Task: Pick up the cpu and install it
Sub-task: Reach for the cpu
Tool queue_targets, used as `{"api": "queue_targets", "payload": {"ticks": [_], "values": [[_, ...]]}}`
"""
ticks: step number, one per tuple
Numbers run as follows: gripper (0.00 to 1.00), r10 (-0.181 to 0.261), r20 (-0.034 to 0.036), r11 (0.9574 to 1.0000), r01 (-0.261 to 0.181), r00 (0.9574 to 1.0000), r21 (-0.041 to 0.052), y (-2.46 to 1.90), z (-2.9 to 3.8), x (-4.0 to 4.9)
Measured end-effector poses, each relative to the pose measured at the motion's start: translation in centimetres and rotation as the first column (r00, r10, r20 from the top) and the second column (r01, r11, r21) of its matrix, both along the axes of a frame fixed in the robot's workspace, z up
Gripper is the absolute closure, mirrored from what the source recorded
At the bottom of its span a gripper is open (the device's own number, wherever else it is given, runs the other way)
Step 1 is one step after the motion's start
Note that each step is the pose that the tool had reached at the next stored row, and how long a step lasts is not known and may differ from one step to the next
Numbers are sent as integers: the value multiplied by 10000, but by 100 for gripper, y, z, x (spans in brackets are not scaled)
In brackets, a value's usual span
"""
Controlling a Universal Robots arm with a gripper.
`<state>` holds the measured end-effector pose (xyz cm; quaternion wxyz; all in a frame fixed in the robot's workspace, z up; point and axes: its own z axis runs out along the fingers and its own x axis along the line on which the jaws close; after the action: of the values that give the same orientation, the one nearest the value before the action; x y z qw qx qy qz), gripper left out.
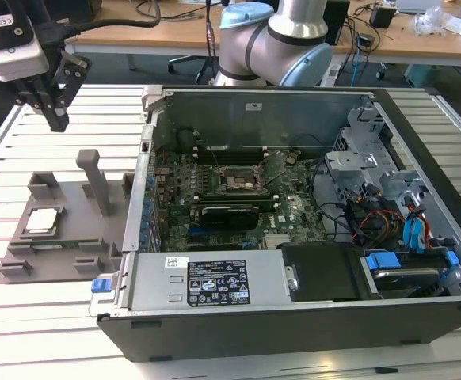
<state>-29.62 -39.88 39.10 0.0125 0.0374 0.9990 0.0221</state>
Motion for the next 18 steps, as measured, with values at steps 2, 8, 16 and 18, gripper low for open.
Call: {"api": "queue_targets", "payload": {"ticks": [2,8,16,18], "values": [[89,-2,0,10000,2,10000,0,0,-1,-45],[89,0,1,10000,0,10000,0,0,-5,-161],[89,-1,0,10000,1,10000,0,0,-10,-328],[89,-1,1,10000,1,10000,0,0,-12,-364]]}}
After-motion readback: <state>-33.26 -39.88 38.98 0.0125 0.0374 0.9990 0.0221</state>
